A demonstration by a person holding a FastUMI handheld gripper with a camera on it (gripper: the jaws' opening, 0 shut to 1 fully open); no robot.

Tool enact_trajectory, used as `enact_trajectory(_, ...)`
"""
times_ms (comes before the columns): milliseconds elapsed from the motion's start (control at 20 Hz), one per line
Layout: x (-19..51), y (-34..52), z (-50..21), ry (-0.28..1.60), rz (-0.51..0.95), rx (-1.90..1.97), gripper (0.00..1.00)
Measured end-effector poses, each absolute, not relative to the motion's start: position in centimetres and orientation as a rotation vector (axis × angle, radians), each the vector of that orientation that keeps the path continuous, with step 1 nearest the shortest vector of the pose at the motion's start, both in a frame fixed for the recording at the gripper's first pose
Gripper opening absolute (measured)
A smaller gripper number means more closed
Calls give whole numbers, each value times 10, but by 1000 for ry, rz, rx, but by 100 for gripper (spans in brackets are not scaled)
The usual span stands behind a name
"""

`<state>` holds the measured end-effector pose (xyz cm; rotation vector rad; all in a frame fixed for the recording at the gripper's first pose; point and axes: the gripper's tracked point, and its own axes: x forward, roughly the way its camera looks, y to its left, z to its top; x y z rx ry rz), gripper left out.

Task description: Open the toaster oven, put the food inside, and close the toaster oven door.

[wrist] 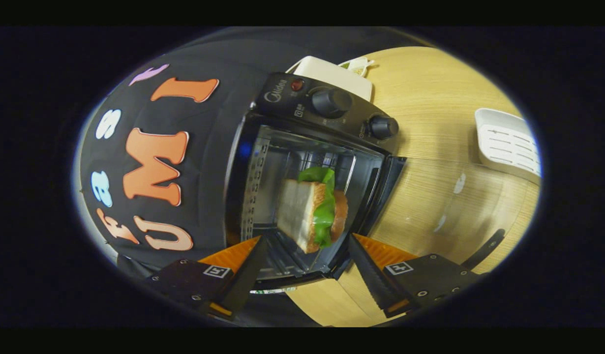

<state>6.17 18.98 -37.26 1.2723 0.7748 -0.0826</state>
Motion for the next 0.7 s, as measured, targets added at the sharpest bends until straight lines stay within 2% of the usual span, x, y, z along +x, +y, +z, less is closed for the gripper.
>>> enact_trajectory(250,22,174,-347,779,-18,1198,98)
enact_trajectory(700,-49,115,-351,758,35,734,98)
